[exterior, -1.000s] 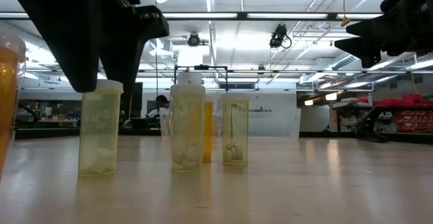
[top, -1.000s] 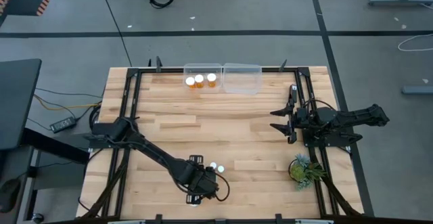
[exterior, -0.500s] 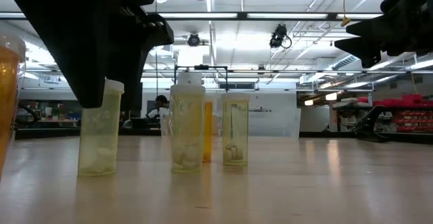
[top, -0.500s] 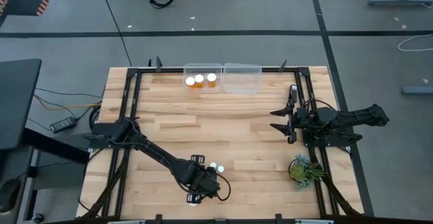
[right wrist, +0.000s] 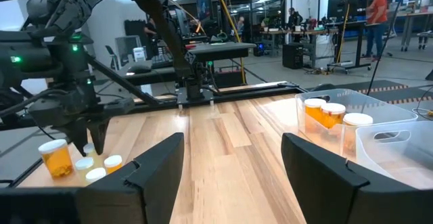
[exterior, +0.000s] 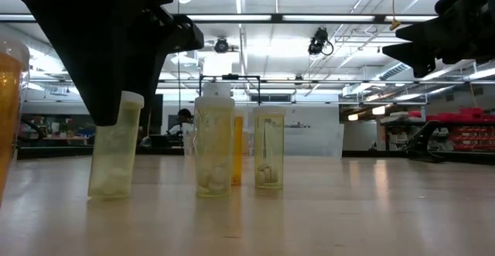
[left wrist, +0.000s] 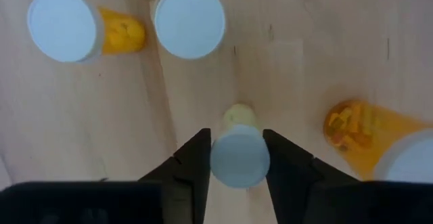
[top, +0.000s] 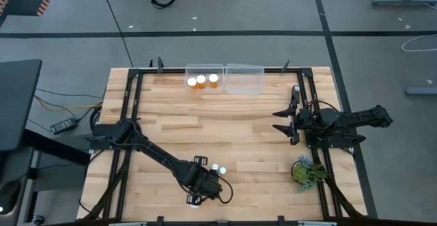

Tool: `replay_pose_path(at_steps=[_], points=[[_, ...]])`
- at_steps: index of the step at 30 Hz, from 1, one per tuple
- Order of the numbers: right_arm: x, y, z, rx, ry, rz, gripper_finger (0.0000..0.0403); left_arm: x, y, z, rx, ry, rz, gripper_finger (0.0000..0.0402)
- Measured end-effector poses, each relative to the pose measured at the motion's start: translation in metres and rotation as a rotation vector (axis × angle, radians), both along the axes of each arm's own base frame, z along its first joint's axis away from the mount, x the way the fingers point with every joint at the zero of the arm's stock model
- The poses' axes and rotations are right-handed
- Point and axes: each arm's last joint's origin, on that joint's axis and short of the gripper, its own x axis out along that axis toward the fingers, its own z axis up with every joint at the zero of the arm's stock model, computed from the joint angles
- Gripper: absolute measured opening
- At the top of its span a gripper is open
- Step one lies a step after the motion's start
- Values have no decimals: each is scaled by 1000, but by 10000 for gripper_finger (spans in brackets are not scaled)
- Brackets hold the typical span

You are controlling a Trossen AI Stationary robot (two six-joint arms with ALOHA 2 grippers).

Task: Pick and place medicine bottles into bin by pill shape (circle, oval)
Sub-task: Put the yellow pill bottle into the right transparent bin

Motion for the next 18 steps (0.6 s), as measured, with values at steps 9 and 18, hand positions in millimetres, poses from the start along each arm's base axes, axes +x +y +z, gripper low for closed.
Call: replay_pose_path(at_steps=[9,18], points=[[0,0,0,0,0,0,255,-2,18,1,57,97,4,133],[0,0,0,0,0,0,255,16,45,29,83,77,-45,130]])
